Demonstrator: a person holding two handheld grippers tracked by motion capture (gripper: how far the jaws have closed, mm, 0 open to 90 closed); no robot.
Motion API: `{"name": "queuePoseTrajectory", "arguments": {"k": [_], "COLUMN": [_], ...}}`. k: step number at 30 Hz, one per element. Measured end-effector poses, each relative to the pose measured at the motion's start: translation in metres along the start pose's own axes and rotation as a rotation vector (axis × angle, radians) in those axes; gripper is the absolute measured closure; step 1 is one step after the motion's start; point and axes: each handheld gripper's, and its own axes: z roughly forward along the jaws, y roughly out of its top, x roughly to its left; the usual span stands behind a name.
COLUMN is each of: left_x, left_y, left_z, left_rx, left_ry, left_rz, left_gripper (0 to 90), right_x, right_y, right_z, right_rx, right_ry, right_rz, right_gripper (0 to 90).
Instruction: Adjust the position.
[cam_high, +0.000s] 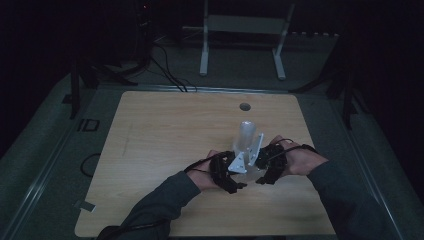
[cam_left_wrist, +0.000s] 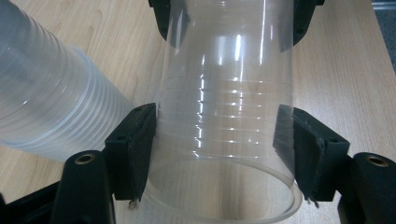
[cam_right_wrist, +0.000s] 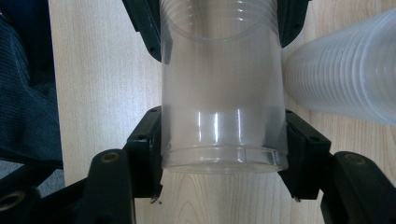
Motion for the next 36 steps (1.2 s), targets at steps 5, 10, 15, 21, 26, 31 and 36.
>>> {"name": "queuePoseTrajectory", "arguments": {"k": [5, 10, 15, 21, 26, 31, 36], "left_x": [0.002, 0.002, 0.003, 0.004, 0.007, 0.011, 0.014], "left_y": [-0.001, 0.0, -0.001, -0.002, -0.004, -0.007, -0.01], "left_z": [-0.001, -0.005, -0.01, -0.014, -0.021, -0.029, -0.037], "left_rx": [-0.035, -0.066, -0.092, -0.121, -0.148, -0.2, -0.235], "left_ry": [0.0, 0.007, 0.016, 0.038, 0.048, 0.067, 0.091], "left_rz": [-0.038, -0.052, -0.047, -0.065, -0.082, -0.11, -0.132], "left_gripper": [23.0, 18.4, 18.0, 18.0, 18.8, 20.9, 21.6], "right_x": [0.0, 0.0, -0.001, -0.001, -0.001, -0.002, -0.002], "right_y": [-0.001, -0.002, -0.006, -0.011, -0.014, -0.019, -0.022], "right_z": [0.0, 0.0, 0.0, 0.004, 0.006, 0.005, 0.008], "right_rx": [-0.01, -0.031, -0.061, -0.082, -0.094, -0.126, -0.139], "right_ry": [-0.009, -0.018, -0.028, -0.048, -0.068, -0.102, -0.125], "right_rz": [-0.003, 0.013, 0.035, 0.063, 0.091, 0.119, 0.153], "right_gripper": [41.2, 41.2, 41.3, 41.3, 41.3, 41.3, 41.3]}}
